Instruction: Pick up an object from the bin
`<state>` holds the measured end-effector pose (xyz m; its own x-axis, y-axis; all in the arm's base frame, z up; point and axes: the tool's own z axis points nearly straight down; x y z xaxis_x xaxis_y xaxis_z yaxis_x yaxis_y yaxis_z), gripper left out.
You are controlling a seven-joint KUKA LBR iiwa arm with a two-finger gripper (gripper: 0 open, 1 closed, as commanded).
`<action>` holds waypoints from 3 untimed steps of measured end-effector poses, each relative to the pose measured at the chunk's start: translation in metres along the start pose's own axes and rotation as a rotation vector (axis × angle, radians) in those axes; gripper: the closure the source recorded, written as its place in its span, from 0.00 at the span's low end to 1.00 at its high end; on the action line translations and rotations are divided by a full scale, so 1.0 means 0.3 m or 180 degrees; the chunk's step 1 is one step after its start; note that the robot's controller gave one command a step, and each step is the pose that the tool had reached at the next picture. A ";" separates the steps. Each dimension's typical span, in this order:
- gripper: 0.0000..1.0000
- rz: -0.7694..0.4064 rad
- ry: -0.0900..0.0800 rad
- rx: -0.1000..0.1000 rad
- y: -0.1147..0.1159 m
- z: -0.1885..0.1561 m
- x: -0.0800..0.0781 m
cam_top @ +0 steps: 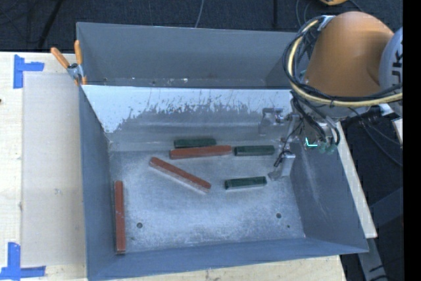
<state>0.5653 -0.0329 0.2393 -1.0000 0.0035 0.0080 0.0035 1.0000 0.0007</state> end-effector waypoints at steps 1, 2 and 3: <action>0.00 -0.0003 -0.0025 0.0002 0.000 -0.014 -0.005; 0.00 0.0010 -0.0039 0.0003 -0.022 0.208 0.022; 0.00 0.0047 -0.0011 0.0000 -0.029 0.334 0.034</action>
Offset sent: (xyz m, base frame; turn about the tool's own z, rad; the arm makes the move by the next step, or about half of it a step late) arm -0.0226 -0.0168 -0.1693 0.0019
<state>0.5542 -0.0416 0.1391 -0.9998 0.0182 0.0046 0.0182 0.9998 0.0007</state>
